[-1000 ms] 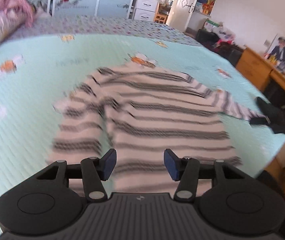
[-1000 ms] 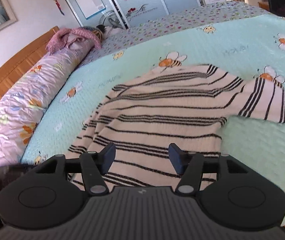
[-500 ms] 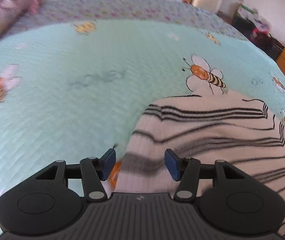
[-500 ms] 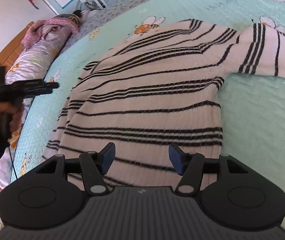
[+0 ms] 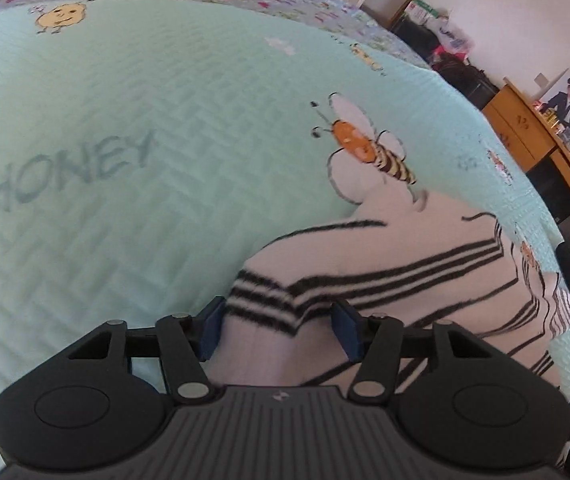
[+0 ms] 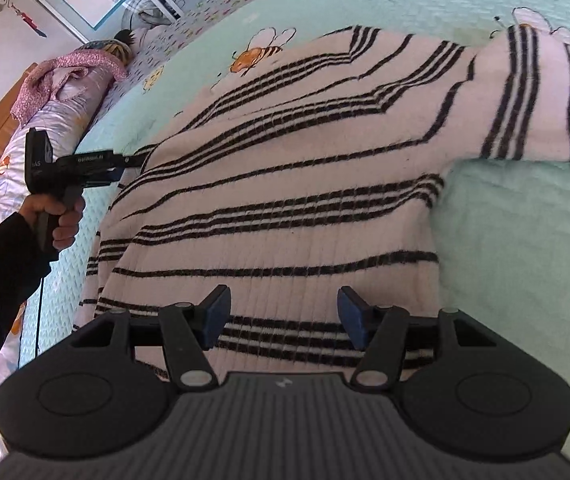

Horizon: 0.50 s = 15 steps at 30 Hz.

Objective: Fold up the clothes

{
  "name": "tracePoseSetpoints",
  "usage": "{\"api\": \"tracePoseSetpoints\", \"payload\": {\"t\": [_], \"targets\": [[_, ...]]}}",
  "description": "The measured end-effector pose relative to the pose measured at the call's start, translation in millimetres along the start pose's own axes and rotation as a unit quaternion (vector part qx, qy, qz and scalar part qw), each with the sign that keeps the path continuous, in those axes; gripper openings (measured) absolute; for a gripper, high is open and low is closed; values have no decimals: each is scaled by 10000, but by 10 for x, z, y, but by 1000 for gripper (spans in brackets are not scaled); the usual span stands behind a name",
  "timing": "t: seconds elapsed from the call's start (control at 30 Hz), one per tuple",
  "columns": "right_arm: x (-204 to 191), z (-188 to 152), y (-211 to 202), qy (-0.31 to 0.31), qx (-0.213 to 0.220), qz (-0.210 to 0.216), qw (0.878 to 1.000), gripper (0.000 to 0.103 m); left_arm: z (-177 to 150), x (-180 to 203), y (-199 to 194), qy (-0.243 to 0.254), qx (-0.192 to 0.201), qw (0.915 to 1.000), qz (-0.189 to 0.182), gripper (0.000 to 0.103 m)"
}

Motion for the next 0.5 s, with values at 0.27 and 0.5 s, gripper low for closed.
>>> {"api": "tracePoseSetpoints", "payload": {"t": [0.27,0.5], "targets": [[-43,62,-25,-26,94,-35,9999,61,56,216,-22,108,461,9953,841,10],[-73,276,-196,-266,437,-167,9985,61,509,76,-837,527,1117,9738,1911,6]]}}
Point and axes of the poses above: each gripper's, at about its wrist camera, not at the fingertips, and y roughly the way its jaws point, x to its right, z to its top, the point moved 8 cm from there along y, roughly the way its jaws point, and after that the axes turned 12 degrees about -x, right-handed, at the moved point
